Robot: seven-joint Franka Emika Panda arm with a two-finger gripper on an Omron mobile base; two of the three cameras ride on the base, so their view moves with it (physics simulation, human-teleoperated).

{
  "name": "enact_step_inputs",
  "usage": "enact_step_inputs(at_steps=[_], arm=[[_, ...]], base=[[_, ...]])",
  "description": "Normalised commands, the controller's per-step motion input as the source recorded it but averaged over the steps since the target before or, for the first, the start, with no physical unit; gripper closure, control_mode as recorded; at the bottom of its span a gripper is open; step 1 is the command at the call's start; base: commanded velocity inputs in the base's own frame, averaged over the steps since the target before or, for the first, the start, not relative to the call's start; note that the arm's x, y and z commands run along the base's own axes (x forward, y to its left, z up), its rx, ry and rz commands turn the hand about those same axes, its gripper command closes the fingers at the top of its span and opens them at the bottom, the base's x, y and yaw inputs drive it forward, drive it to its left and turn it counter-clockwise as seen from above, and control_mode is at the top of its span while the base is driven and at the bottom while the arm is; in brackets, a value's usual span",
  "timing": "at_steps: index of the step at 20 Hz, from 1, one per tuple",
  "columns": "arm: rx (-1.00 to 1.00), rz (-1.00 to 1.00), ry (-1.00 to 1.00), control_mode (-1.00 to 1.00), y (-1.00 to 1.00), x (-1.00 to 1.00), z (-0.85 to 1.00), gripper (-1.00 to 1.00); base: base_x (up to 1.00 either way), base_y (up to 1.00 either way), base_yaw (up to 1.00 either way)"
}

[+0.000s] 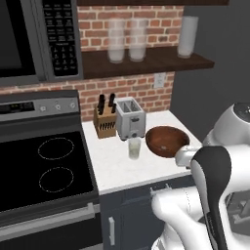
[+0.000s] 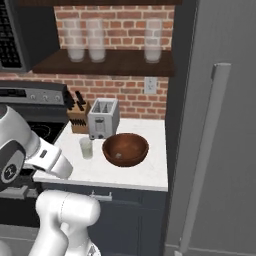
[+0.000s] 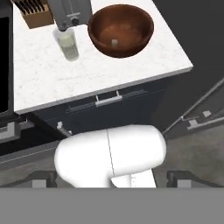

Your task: Grab a lemon wedge from the fridge and one ice cube from the ice bowl, and put them in the glass of lemonade.

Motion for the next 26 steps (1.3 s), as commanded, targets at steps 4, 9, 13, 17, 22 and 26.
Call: enact_step_inputs(at_steps=[4,9,13,17,22,26], arm=[[0.00,0.00,0.00,1.00,0.00,0.00,0.00,-1.00],[0.00,0.00,0.00,1.00,0.00,0.00,0.00,-1.00],[0.00,0.00,0.00,1.00,0.00,0.00,0.00,-1.00],[0.00,0.00,0.00,1.00,0.00,0.00,0.00,-1.00],[0.00,0.00,0.00,1.00,0.00,0.00,0.00,-1.00],[0.00,0.00,0.00,1.00,0.00,0.00,0.00,-1.00]], base=[[-1.00,-0.02,0.06],[-0.83,-0.43,0.01],[-0.55,-0.88,0.00],[-0.40,-0.97,0.00],[-0.37,-0.77,0.00],[-0.13,-0.06,0.04]])
